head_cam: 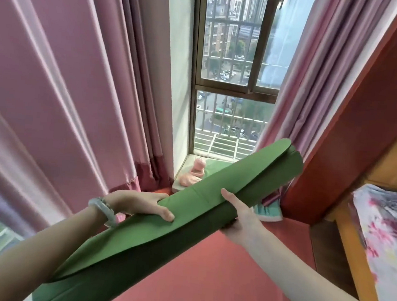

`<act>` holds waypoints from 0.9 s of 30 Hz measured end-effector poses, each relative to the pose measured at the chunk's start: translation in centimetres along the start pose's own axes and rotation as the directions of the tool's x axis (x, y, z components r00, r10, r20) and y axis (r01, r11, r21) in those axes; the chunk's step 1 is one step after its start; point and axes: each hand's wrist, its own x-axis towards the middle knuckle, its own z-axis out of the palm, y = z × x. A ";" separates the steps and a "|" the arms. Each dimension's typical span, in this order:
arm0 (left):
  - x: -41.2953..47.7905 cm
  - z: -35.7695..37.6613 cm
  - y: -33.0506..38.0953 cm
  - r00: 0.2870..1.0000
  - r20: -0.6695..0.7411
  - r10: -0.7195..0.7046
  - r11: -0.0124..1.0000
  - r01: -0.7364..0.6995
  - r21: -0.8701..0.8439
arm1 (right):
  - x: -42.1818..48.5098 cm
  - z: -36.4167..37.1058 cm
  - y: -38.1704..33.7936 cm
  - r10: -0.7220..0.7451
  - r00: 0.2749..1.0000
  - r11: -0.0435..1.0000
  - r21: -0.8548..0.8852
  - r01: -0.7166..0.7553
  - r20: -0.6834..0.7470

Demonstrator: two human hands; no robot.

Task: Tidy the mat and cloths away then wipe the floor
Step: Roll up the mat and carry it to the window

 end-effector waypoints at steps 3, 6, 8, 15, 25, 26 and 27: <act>3.4 -4.9 2.2 1.000 0.012 -0.005 1.000 0.005 0.019 | 4.5 2.5 -3.9 -0.001 1.000 1.000 0.004 0.001 -0.016; 7.1 -9.5 3.6 1.000 0.017 -0.001 0.999 0.001 0.035 | 8.8 4.3 -7.0 0.021 0.999 1.000 0.012 -0.020 -0.044; 9.6 -12.2 4.3 0.999 0.039 0.000 0.999 -0.001 0.039 | 11.8 5.3 -8.9 0.028 0.998 0.999 0.018 -0.027 -0.062; 20.7 -23.9 6.8 0.994 0.105 0.029 0.999 -0.032 0.032 | 23.6 8.8 -16.1 -0.005 0.996 0.999 0.032 0.008 -0.086; 34.6 -39.6 13.8 0.985 0.166 0.045 0.994 -0.061 0.092 | 39.0 13.9 -28.3 -0.060 0.983 0.993 0.095 0.077 -0.171; 35.7 -40.4 14.3 0.984 0.172 0.045 0.995 -0.060 0.084 | 40.2 13.8 -29.1 -0.051 0.984 0.993 0.095 0.068 -0.171; 36.7 -41.1 14.7 0.980 0.191 0.053 0.995 -0.068 0.069 | 41.5 13.9 -29.9 -0.044 0.984 0.994 0.091 0.060 -0.174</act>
